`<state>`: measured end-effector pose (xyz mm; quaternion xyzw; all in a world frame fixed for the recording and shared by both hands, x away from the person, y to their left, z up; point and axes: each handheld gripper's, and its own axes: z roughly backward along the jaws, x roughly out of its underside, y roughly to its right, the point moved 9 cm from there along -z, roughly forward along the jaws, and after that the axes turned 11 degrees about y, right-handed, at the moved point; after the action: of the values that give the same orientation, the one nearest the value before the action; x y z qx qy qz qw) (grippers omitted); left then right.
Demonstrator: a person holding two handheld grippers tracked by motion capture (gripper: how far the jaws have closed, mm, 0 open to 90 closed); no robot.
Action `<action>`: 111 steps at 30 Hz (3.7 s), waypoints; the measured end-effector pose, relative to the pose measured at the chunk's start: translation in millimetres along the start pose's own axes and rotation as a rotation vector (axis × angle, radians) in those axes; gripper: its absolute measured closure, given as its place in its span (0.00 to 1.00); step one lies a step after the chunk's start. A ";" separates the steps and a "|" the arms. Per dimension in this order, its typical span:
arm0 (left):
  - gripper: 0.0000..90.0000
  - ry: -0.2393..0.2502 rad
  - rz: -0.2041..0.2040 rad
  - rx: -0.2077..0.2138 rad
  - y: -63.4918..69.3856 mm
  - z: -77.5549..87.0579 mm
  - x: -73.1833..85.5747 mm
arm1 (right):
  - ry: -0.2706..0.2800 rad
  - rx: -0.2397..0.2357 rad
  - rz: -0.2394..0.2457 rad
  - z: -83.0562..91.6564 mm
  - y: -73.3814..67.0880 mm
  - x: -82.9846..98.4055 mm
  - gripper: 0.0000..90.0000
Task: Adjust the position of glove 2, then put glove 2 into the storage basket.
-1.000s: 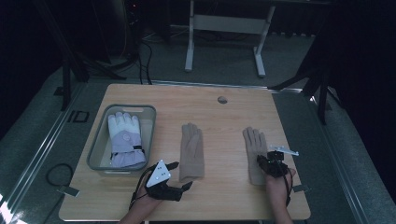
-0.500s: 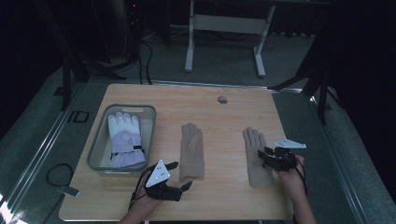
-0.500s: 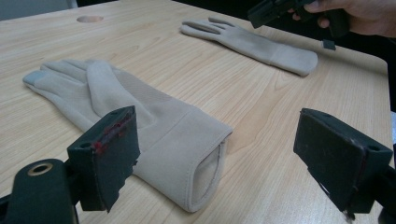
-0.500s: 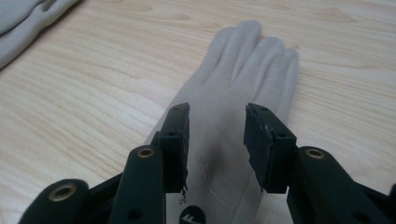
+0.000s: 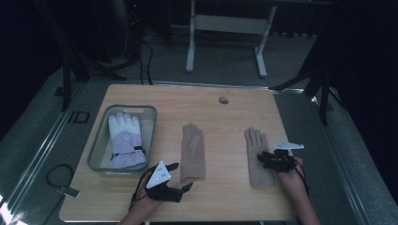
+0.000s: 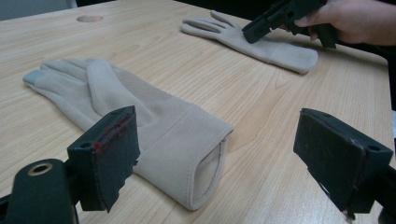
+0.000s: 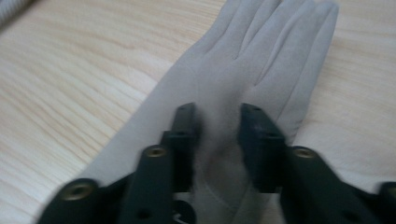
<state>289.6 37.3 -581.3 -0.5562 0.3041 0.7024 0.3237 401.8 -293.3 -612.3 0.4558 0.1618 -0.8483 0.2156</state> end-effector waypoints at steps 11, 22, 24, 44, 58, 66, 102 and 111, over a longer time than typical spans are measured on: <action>0.16 0.003 -0.002 -0.002 0.9 0.1 -0.7 | 0.016 0.092 -0.037 4.3 -16.4 -12.1 0.97; 0.16 0.009 -0.002 -0.010 -0.5 2.0 -2.6 | 0.133 0.114 -0.078 16.5 -49.0 -64.1 0.97; 0.16 0.008 -0.002 -0.013 -1.1 2.7 -2.6 | 0.136 0.104 -0.092 13.9 -57.0 -71.2 0.97; 0.16 0.030 -0.017 -0.024 -7.6 10.6 -8.0 | 0.181 0.011 -0.103 -35.9 -164.7 -126.1 0.97; 0.16 0.035 -0.030 -0.002 -4.2 13.0 -10.2 | 0.120 0.025 -0.129 -80.2 -211.2 -106.6 0.96; 0.16 0.026 -0.021 0.002 -4.3 11.3 -8.1 | 0.044 0.010 -0.142 -102.8 -219.1 -80.8 0.95; 0.16 -0.042 -0.020 0.078 8.9 -4.3 6.2 | 0.043 -0.324 0.140 -59.1 -200.4 -84.1 0.16; 0.16 -0.092 0.027 0.102 12.7 -9.6 5.3 | 0.057 -0.298 0.069 -62.8 -181.5 -82.2 0.12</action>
<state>284.2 22.7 -587.5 -0.5019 0.3316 0.7152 0.3558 393.2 -90.6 -562.3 0.4480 0.2761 -0.7936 0.3054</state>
